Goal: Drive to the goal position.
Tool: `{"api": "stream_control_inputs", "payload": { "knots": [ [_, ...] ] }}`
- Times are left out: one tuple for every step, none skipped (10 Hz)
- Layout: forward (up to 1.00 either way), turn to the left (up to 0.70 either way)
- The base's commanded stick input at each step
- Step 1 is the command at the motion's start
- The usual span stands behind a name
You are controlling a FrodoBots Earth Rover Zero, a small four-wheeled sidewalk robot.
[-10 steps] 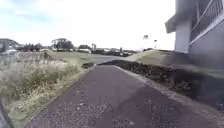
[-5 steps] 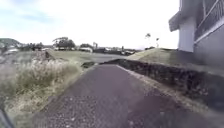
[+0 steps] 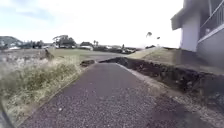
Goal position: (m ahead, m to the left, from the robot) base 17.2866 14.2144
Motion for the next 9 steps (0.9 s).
{"api": "stream_control_inputs", "payload": {
  "knots": [
    [0.7,0.0],
    [0.7,0.0],
    [0.7,0.0],
    [0.7,0.0],
    [0.7,0.0],
    [0.7,0.0],
    [0.7,0.0],
    [0.7,0.0],
    [0.7,0.0]
  ]
}}
